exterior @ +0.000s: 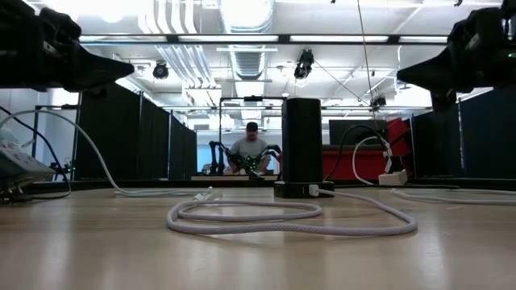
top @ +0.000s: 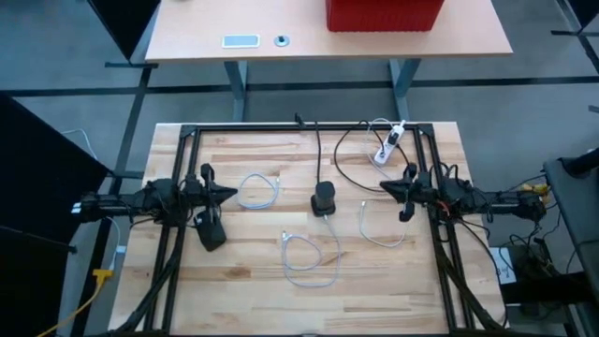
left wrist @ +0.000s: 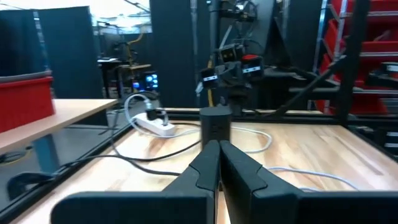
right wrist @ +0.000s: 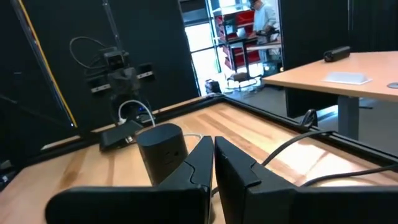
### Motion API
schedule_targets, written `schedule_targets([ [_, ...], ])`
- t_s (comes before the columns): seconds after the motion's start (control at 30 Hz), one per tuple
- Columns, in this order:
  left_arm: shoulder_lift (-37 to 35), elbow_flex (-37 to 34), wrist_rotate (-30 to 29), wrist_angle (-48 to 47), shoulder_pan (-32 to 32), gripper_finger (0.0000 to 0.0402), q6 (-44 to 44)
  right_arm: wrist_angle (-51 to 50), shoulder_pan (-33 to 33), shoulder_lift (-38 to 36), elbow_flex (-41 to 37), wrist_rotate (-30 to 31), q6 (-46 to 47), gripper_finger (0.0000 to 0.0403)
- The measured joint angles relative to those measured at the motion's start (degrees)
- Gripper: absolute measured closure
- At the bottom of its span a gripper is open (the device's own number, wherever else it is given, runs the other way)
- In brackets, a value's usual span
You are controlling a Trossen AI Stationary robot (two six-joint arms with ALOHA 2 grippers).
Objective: Insert USB
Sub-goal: Return to Home Position
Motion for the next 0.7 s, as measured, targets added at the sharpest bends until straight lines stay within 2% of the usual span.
schedule_targets([
  [0.13, 0.00, 0.00, 0.02, -0.16, 0.91, 0.0402, 0.00, 0.00, -2.52, 0.02, 0.00, 0.10, -0.02, 0.0403],
  [0.7, 0.52, 0.00, 0.12, -2.46, 0.99, 0.0402, 0.00, 0.07, 2.28, 0.00, -0.02, 0.11, -0.04, 0.0403],
])
